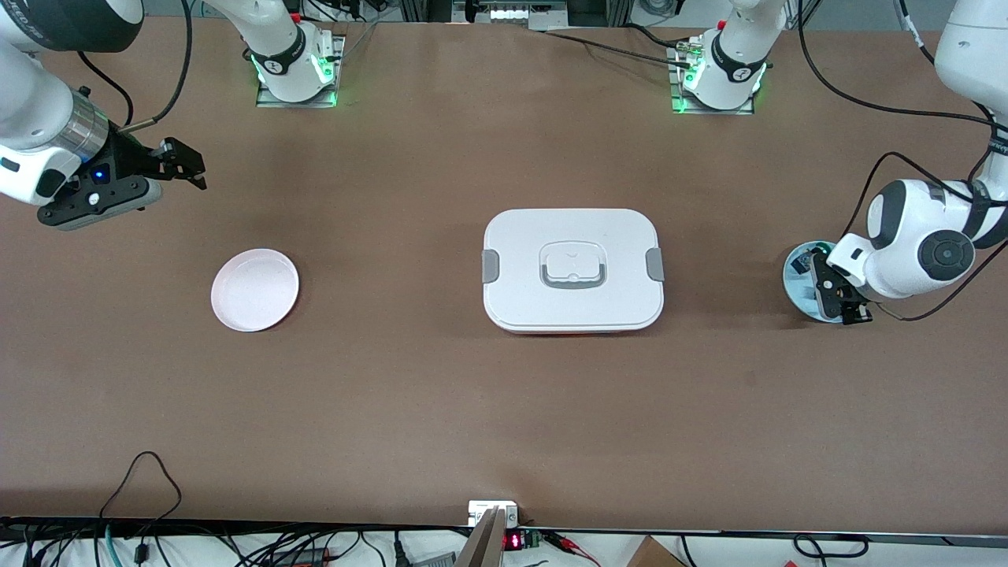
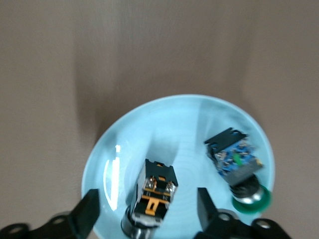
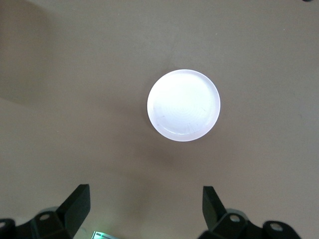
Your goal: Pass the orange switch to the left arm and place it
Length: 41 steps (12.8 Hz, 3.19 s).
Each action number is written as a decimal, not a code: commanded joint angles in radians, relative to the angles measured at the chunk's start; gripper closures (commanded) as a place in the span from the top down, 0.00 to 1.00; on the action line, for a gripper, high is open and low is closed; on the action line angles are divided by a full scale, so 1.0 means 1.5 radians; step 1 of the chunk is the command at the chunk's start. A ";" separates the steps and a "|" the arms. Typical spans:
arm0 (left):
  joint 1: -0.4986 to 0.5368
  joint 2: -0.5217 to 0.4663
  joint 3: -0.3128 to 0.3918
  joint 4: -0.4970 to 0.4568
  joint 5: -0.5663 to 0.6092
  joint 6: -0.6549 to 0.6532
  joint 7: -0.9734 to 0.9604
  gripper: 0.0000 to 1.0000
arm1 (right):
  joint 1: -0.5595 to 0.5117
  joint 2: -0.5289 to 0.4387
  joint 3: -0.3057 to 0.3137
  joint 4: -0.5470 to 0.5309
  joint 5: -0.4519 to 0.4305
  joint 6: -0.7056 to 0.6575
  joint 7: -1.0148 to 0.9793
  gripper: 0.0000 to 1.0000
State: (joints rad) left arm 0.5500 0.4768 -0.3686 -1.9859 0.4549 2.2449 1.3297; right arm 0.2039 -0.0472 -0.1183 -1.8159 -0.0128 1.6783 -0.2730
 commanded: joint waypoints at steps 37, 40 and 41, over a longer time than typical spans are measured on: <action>-0.410 -0.384 0.267 0.111 -0.290 -0.354 -0.913 1.00 | -0.004 0.021 0.005 0.083 0.002 -0.003 0.090 1.00; -0.410 -0.378 0.267 0.124 -0.290 -0.369 -0.915 1.00 | -0.004 0.021 0.005 0.083 0.002 -0.005 0.090 1.00; -0.410 -0.372 0.269 0.131 -0.291 -0.373 -0.914 1.00 | -0.004 0.021 0.005 0.083 0.002 -0.006 0.090 1.00</action>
State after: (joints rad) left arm -0.0538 -0.0954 0.0184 -1.8245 0.0330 1.7186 -0.0614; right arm 0.1942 -0.0202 -0.1103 -1.7128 -0.0130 1.6913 -0.1544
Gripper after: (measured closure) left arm 0.000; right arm 0.000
